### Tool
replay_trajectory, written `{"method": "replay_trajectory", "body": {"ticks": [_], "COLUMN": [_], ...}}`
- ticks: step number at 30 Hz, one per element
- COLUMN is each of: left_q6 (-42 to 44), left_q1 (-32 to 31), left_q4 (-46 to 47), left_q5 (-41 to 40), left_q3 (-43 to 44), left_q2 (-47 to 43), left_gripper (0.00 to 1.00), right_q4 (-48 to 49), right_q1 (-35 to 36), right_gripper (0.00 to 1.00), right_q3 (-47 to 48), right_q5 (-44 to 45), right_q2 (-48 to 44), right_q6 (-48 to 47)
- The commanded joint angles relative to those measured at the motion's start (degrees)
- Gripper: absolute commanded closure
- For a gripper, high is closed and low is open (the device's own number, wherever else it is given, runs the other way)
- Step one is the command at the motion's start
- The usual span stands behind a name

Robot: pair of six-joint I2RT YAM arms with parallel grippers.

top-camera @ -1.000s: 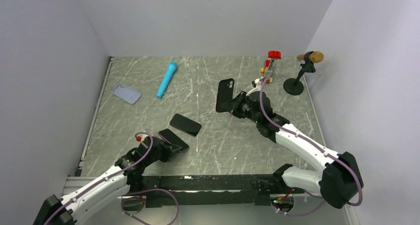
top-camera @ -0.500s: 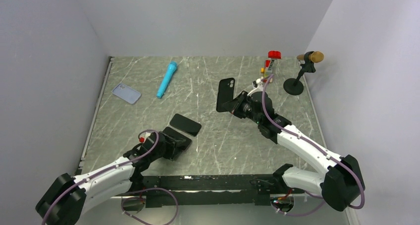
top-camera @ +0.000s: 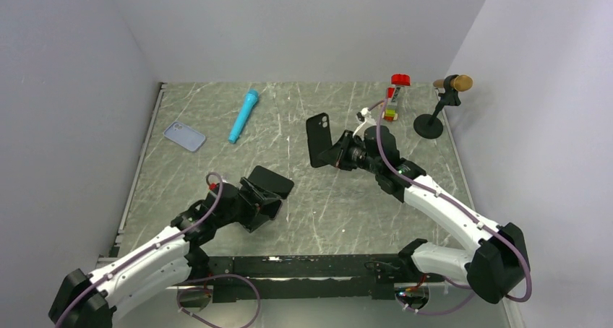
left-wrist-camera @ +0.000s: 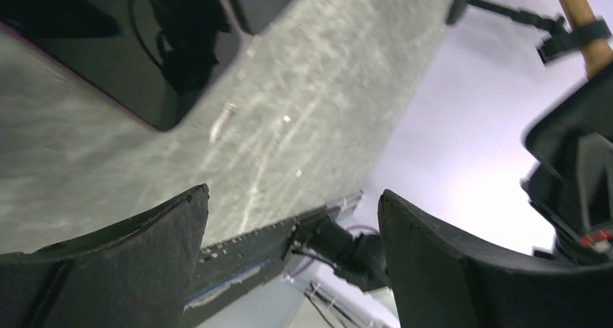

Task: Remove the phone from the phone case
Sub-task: Place the phone case at the center of the board.

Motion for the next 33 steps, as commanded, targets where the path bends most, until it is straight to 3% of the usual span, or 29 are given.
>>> {"method": "replay_trajectory", "body": {"ticks": [1,6,9,12,17,19,22,26,33], "left_q6": [4.6,19.4,31.7,36.7,32.7,31.7,30.6,29.4,26.7], "left_q1": [0.2,3.5,7.0,9.4,10.8,11.3,12.7,16.4,24.6], "left_q4": [0.6,17.7,19.5,18.9,32.8,33.9,32.6,33.0,39.4], "left_q5": [7.1,10.4,19.6,29.0,31.4,31.0,31.0,31.3,41.0], "left_q3": [-0.4,-0.7,5.7,11.1,7.1,6.1,5.3,3.3,2.8], "left_q2": [-4.3,-6.7,-2.4,3.5,2.1,1.4,0.7,-1.0,2.4], "left_gripper": [0.1,0.09,0.07,0.09,0.1,0.11,0.23,0.48,0.6], "right_q4": [2.6,7.6,15.7,23.5,29.5,30.9,33.1,35.6,40.1], "right_q1": [0.3,0.3,1.2,2.4,4.9,5.3,6.0,6.5,7.8], "right_gripper": [1.0,1.0,1.0,1.0,1.0,1.0,1.0,1.0,1.0], "right_q3": [1.3,1.5,-1.2,-3.9,-5.2,-5.3,-5.4,-6.0,-6.6], "right_q5": [-9.4,-20.8,-26.9,-29.9,-30.9,-31.4,-31.8,-32.5,-32.8], "right_q2": [-1.1,1.3,2.3,3.4,6.1,6.8,7.5,8.8,10.9], "right_q6": [-3.9,-2.5,1.4,5.0,7.8,8.4,9.5,10.8,12.7]}}
